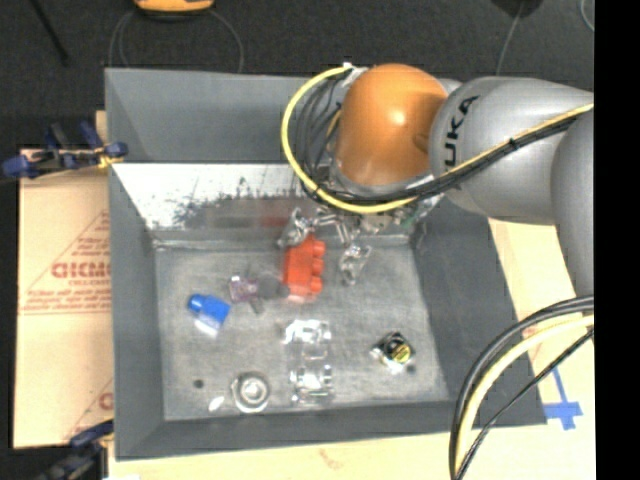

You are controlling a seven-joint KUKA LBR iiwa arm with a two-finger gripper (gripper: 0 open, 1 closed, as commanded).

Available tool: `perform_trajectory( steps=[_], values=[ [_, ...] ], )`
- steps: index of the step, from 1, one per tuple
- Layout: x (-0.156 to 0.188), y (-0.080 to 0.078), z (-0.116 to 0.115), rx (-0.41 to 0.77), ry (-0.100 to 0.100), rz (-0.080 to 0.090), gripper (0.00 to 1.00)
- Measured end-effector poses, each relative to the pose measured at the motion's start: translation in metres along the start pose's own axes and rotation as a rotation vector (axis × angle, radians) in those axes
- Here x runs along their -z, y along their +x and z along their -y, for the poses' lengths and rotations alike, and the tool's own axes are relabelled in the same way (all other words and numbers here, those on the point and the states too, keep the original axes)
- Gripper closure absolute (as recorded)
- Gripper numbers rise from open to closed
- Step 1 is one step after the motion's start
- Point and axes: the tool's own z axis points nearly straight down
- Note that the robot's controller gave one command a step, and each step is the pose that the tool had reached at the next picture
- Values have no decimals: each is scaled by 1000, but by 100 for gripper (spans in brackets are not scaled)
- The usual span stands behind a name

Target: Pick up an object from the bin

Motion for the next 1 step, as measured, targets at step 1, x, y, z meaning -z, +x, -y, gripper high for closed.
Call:
perform_trajectory(
  steps=[1],
  values=[
    [-46, 0, 1, 234, 2, 2, 0]
  ],
)
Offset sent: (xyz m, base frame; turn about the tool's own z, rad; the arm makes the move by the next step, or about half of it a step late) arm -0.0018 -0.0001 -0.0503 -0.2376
